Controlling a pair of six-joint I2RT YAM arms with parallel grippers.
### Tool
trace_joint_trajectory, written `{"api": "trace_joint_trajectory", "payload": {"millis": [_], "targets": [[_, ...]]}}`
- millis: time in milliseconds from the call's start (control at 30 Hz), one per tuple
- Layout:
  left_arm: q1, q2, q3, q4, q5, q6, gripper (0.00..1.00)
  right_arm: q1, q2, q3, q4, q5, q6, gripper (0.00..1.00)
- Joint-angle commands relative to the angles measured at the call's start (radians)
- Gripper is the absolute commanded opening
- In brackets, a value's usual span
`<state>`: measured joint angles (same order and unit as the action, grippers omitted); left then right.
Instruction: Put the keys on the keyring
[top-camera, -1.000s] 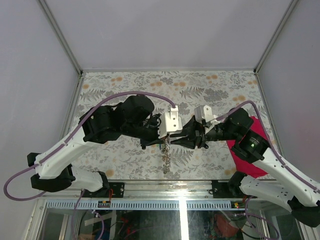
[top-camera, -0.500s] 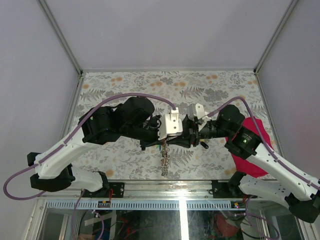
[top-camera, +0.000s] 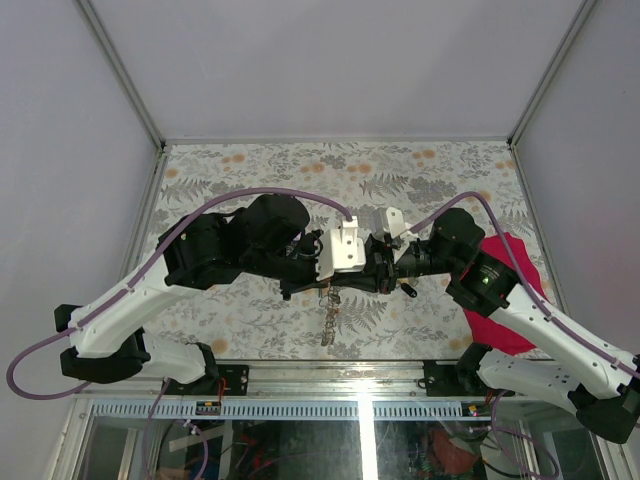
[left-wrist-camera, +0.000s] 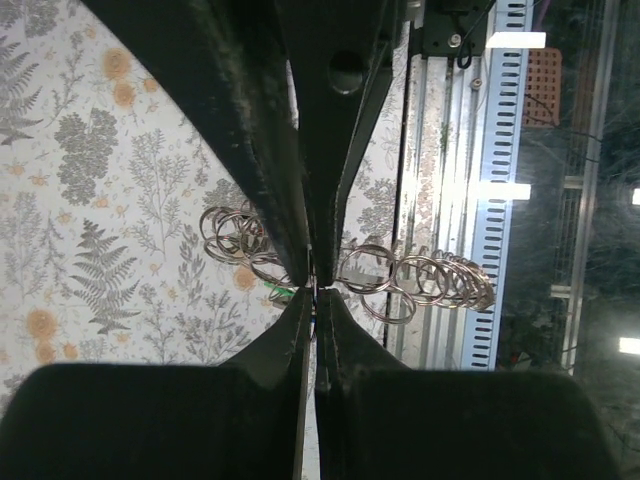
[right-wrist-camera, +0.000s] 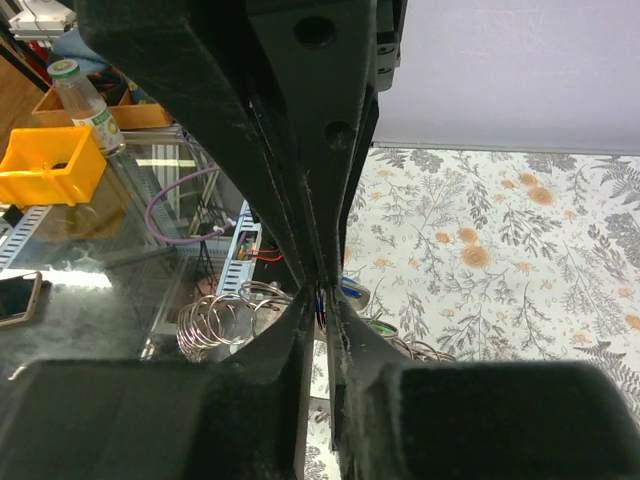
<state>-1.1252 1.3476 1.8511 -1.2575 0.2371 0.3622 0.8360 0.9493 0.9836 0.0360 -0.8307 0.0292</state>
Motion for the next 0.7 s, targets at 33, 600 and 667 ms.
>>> {"api": "trace_joint_trajectory", "payload": {"millis": [33, 600, 667], "targets": [[-0.008, -0.019, 0.031, 0.050, -0.009, 0.014, 0.00, -0.002, 0.013, 0.020, 0.029, 0.012, -0.010, 0.01], [-0.010, -0.188, -0.169, 0.287, -0.013, -0.050, 0.28, -0.002, -0.091, 0.026, 0.105, 0.062, 0.045, 0.00], [-0.009, -0.193, -0.176, 0.296, -0.008, -0.049, 0.29, -0.002, -0.094, 0.033, 0.107, 0.052, 0.048, 0.00]]}}
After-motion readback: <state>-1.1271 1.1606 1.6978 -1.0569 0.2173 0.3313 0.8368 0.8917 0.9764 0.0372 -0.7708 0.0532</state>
